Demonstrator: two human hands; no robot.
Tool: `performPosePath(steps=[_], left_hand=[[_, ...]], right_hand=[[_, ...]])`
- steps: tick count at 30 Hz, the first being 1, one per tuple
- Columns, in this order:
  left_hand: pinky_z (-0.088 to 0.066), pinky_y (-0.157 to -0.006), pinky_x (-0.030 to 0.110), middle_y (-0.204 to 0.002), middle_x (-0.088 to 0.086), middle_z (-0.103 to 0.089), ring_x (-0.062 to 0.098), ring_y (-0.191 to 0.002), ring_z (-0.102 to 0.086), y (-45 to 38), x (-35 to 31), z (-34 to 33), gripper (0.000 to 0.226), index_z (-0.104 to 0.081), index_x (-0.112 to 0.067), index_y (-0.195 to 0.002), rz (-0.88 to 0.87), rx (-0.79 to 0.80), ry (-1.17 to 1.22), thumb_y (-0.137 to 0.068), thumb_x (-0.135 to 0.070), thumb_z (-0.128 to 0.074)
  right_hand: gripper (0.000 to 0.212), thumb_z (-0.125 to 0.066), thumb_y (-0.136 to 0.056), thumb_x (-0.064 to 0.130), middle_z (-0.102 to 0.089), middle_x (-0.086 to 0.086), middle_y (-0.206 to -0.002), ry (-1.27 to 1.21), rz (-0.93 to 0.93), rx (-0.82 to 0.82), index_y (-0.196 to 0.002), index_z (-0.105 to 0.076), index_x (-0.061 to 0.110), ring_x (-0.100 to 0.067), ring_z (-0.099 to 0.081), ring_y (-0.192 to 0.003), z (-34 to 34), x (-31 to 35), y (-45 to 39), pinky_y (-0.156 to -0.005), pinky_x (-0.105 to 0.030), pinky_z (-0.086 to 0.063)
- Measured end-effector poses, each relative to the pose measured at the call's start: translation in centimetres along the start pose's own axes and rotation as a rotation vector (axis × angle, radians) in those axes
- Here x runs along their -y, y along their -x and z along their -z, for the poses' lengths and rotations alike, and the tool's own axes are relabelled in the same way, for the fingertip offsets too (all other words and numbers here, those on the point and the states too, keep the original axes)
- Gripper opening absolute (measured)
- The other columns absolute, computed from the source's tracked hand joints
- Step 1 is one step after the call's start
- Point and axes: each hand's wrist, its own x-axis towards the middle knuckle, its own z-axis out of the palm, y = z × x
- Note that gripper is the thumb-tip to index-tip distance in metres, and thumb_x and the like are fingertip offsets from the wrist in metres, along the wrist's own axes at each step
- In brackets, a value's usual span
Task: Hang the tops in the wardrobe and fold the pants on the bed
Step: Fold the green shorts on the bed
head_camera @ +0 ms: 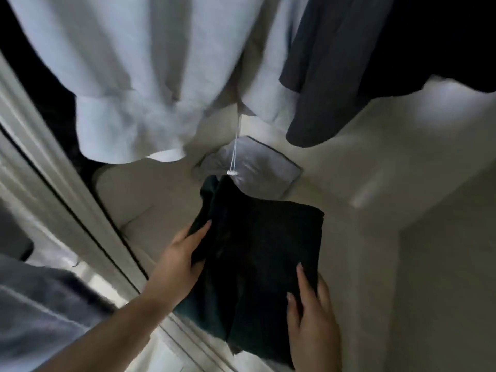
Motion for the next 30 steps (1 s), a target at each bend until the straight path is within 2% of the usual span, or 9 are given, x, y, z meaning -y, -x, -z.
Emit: performPosePath(steps=[5, 10, 14, 16, 19, 22, 25, 26, 30], left_hand=[[-0.026, -0.098, -0.002, -0.133, -0.002, -0.044, 0.003, -0.120, -0.046, -8.3, 3.2, -4.5, 0.080, -0.041, -0.018, -0.137, -0.131, -0.130, 0.026, -0.071, 0.016, -0.070], [-0.030, -0.098, 0.002, -0.131, -0.001, -0.052, 0.001, -0.117, -0.048, -13.7, 3.1, -5.4, 0.055, -0.056, -0.010, -0.131, -0.195, -0.297, 0.084, -0.079, 0.003, -0.067], [-0.032, -0.100, 0.004, -0.121, -0.012, -0.049, -0.009, -0.112, -0.044, -18.7, 1.8, -4.1, 0.059, -0.048, -0.024, -0.134, -0.252, -0.446, 0.119, -0.077, -0.014, -0.060], [-0.036, -0.106, 0.020, -0.127, -0.012, -0.050, -0.001, -0.122, -0.046, -21.3, 1.7, -3.3, 0.054, -0.051, -0.037, -0.132, -0.269, -0.430, 0.216, -0.079, -0.029, -0.056], [-0.034, -0.111, 0.026, -0.139, 0.006, -0.051, 0.018, -0.131, -0.046, -26.2, 2.4, -2.4, 0.054, -0.051, -0.022, -0.137, -0.283, -0.445, 0.067, -0.083, -0.031, -0.058], [-0.032, -0.104, 0.015, -0.134, 0.007, -0.056, 0.020, -0.124, -0.053, -30.2, 4.1, -2.7, 0.053, -0.048, -0.009, -0.138, -0.194, -0.315, -0.057, -0.088, -0.012, -0.064], [-0.030, -0.084, -0.005, -0.087, -0.038, -0.060, -0.021, -0.086, -0.052, -31.8, 6.2, -4.1, 0.035, -0.056, -0.016, -0.125, -0.078, -0.052, -0.069, -0.094, -0.001, -0.053], [-0.026, -0.077, -0.009, -0.078, -0.038, -0.058, -0.018, -0.080, -0.052, -31.7, 6.8, -4.5, 0.035, -0.056, -0.025, -0.113, -0.067, 0.003, -0.159, -0.094, 0.003, -0.051], [-0.034, -0.086, 0.018, -0.112, 0.030, -0.060, 0.035, -0.108, -0.056, -32.4, 8.8, -5.9, 0.019, -0.059, 0.018, -0.105, 0.038, 0.126, -0.326, -0.092, 0.010, -0.047]], right_hand=[[0.069, -0.064, -0.087, 0.013, -0.033, 0.005, -0.146, -0.155, -0.038, -0.083, -0.133, -0.019, 0.037, -0.007, -0.032, -0.129, -5.3, -2.1, -6.9, -0.100, -0.018, -0.023], [0.065, -0.070, -0.081, 0.007, -0.052, -0.010, -0.134, -0.120, 0.086, -0.260, -0.137, -0.039, 0.018, -0.014, -0.044, -0.115, -4.9, -2.7, -12.4, -0.085, -0.016, -0.038], [0.057, -0.056, -0.080, 0.022, -0.053, -0.012, -0.133, -0.115, 0.199, -0.337, -0.136, -0.050, 0.017, -0.013, -0.041, -0.113, -2.4, -1.8, -17.6, -0.090, -0.004, -0.024], [0.055, -0.055, -0.081, 0.023, -0.051, -0.010, -0.134, -0.125, 0.254, -0.377, -0.136, -0.051, 0.017, -0.012, -0.041, -0.114, -1.8, -0.9, -20.2, -0.093, 0.005, -0.019], [0.055, -0.057, -0.083, 0.015, -0.045, 0.001, -0.133, -0.197, 0.305, -0.435, -0.137, -0.049, 0.014, -0.008, -0.042, -0.114, -3.1, -0.2, -24.7, -0.092, 0.010, -0.018], [0.059, -0.059, -0.088, 0.011, -0.040, -0.003, -0.144, -0.299, 0.159, -0.248, -0.144, -0.040, 0.017, -0.010, -0.039, -0.122, -7.5, -1.3, -28.4, -0.091, 0.007, -0.019], [0.071, -0.059, -0.089, 0.008, -0.030, -0.002, -0.153, -0.400, -0.063, 0.129, -0.149, -0.025, 0.022, -0.019, -0.034, -0.135, -13.6, -2.5, -29.5, -0.097, -0.011, -0.025], [0.072, -0.058, -0.089, 0.006, -0.028, -0.002, -0.154, -0.442, -0.110, 0.205, -0.150, -0.022, 0.022, -0.020, -0.031, -0.138, -15.1, -2.9, -29.2, -0.101, -0.016, -0.026], [0.071, -0.057, -0.089, 0.005, -0.035, 0.001, -0.149, -0.565, -0.159, 0.241, -0.149, -0.027, 0.028, -0.018, -0.036, -0.136, -17.7, -3.5, -28.3, -0.104, -0.023, -0.033]])
